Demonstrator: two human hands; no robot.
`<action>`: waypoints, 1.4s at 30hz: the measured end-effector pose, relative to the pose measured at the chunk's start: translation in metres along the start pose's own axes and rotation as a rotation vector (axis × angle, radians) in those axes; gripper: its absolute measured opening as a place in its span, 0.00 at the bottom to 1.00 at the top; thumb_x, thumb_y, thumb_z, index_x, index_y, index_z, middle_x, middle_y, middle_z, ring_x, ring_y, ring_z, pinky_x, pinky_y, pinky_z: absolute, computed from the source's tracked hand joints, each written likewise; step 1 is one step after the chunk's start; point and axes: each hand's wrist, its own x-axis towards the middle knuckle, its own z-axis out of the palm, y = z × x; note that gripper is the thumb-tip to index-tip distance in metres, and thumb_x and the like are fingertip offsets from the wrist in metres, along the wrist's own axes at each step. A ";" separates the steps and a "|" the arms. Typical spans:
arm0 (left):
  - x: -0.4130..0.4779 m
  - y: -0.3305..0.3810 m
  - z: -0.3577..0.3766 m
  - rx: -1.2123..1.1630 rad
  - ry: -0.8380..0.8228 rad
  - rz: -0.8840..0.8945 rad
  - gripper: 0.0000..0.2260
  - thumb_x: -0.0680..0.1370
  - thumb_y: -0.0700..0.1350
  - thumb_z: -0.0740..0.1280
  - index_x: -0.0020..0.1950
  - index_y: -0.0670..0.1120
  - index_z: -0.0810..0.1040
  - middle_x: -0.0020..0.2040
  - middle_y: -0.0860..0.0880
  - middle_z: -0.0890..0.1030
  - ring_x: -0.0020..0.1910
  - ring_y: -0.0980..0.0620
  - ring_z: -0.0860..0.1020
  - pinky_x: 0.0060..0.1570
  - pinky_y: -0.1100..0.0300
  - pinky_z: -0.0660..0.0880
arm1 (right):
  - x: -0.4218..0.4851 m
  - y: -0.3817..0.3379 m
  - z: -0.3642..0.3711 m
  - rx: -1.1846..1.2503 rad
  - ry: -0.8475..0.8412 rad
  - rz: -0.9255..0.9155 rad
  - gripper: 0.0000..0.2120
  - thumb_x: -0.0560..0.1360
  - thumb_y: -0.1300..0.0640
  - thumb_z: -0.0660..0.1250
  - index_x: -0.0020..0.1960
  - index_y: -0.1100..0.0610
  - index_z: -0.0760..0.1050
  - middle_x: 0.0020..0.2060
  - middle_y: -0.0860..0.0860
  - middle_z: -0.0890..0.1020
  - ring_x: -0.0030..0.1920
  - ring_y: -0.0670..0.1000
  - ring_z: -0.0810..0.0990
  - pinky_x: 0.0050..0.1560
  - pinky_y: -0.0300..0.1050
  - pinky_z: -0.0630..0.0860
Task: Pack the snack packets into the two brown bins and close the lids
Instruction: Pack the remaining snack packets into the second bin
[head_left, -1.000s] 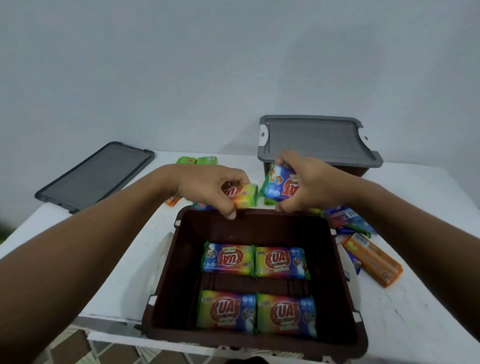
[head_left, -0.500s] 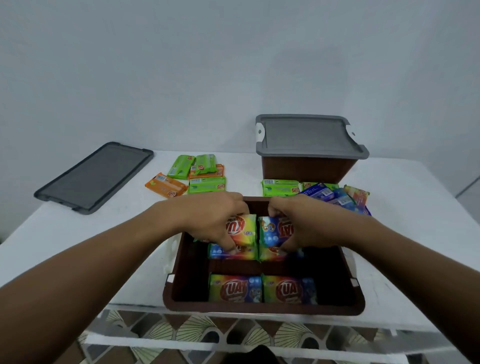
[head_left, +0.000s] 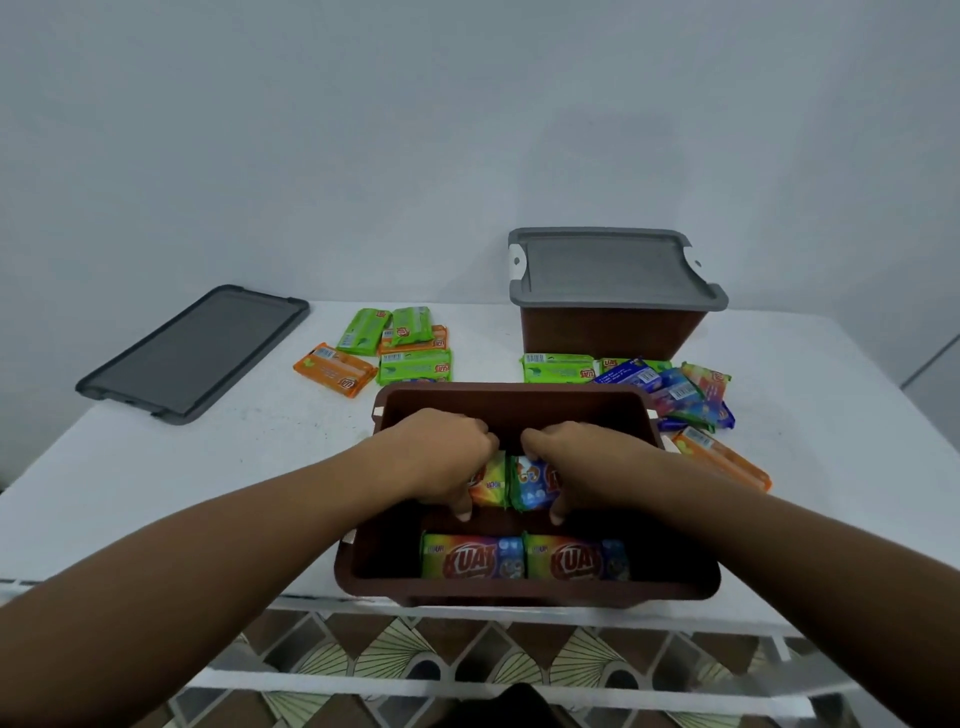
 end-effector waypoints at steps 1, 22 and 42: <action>0.001 0.002 0.000 0.021 0.002 -0.005 0.36 0.71 0.60 0.77 0.73 0.47 0.70 0.66 0.47 0.75 0.64 0.46 0.76 0.56 0.50 0.75 | 0.001 0.000 0.001 -0.011 -0.005 0.003 0.35 0.65 0.50 0.80 0.66 0.50 0.66 0.63 0.52 0.77 0.61 0.55 0.77 0.56 0.51 0.78; -0.005 -0.010 -0.010 0.026 -0.064 -0.098 0.18 0.75 0.56 0.74 0.61 0.49 0.79 0.46 0.51 0.76 0.47 0.47 0.79 0.45 0.52 0.78 | -0.006 0.006 -0.012 -0.169 0.031 -0.005 0.17 0.73 0.53 0.74 0.59 0.52 0.75 0.60 0.51 0.76 0.59 0.53 0.77 0.48 0.43 0.71; -0.006 -0.050 -0.054 -0.776 0.375 -0.045 0.07 0.76 0.47 0.76 0.42 0.47 0.82 0.32 0.51 0.81 0.33 0.52 0.81 0.34 0.64 0.73 | 0.001 0.052 -0.056 0.392 0.413 -0.053 0.03 0.74 0.56 0.74 0.46 0.49 0.85 0.40 0.45 0.84 0.41 0.43 0.81 0.44 0.37 0.77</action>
